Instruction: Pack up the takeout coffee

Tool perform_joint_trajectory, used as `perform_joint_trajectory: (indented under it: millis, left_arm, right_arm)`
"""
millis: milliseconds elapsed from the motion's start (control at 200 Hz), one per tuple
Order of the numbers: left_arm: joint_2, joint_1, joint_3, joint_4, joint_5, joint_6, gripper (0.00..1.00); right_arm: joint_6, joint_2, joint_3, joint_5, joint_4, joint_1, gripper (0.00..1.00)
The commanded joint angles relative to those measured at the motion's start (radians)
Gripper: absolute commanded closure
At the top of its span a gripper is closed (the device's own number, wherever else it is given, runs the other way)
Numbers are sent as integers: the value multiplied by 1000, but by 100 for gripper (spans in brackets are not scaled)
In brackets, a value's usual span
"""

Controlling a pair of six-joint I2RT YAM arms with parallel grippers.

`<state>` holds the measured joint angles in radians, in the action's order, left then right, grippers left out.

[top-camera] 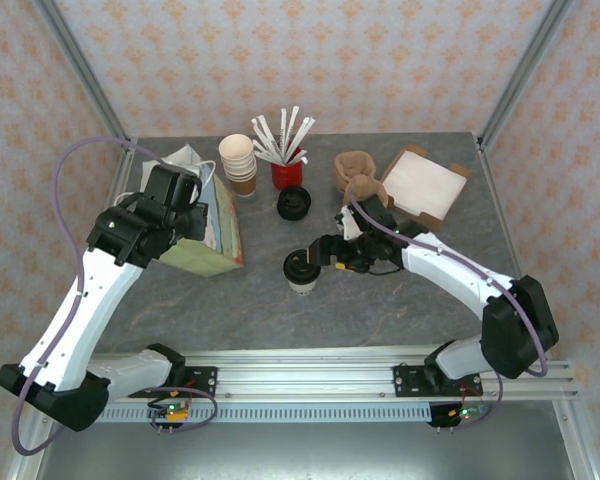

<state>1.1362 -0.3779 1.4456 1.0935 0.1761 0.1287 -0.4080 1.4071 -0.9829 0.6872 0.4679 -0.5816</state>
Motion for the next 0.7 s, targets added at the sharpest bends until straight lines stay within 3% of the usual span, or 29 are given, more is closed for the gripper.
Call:
perform_joint_trajectory:
  millis: [0,696]
  left_arm:
    - [7,-1,43,19,85,-42,100]
    - [46,6,70,16,237,-101,100]
  right_arm:
    - [-58,7,21,54,-121,-15,11]
    - [-182,107,25,58,-336,-142,13]
